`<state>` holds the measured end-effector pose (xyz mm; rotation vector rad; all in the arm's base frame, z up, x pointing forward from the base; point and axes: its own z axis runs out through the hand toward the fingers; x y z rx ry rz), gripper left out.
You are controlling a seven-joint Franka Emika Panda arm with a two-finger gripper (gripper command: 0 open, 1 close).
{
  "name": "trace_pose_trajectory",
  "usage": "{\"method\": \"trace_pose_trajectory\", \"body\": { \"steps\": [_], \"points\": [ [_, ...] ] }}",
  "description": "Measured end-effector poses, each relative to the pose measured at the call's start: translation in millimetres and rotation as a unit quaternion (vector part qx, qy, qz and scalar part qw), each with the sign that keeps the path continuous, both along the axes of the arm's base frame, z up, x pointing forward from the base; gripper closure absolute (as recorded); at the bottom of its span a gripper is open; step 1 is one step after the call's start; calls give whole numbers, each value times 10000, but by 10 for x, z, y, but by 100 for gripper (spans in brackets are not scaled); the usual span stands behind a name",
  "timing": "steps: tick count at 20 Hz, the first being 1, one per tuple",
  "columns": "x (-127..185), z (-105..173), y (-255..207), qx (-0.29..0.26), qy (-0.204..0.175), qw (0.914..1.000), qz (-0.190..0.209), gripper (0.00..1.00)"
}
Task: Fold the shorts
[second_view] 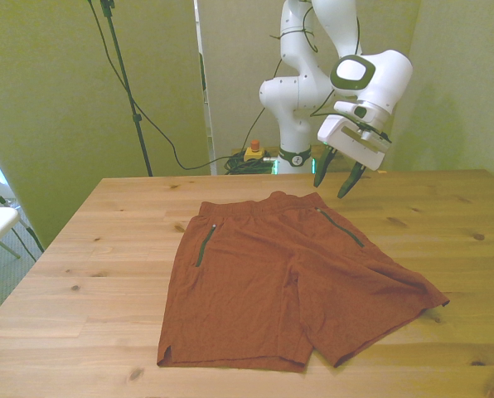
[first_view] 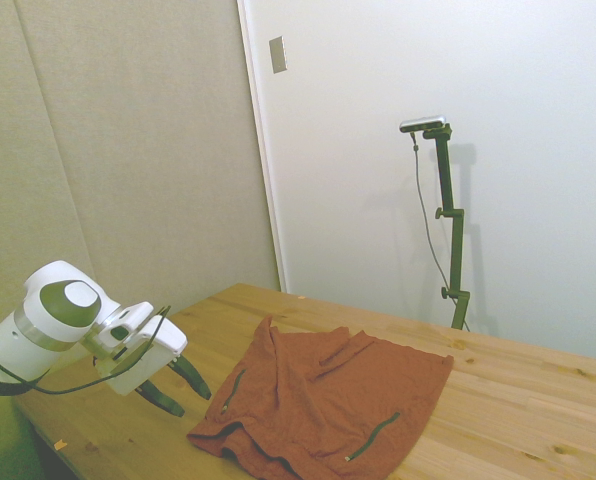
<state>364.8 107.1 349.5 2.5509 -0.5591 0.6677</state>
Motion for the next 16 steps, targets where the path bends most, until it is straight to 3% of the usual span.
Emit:
{"method": "trace_pose_trajectory", "body": {
  "steps": [16],
  "points": [
    [-35, -282, -114, -979, 148, 9949, 168, 0]
  ]
}}
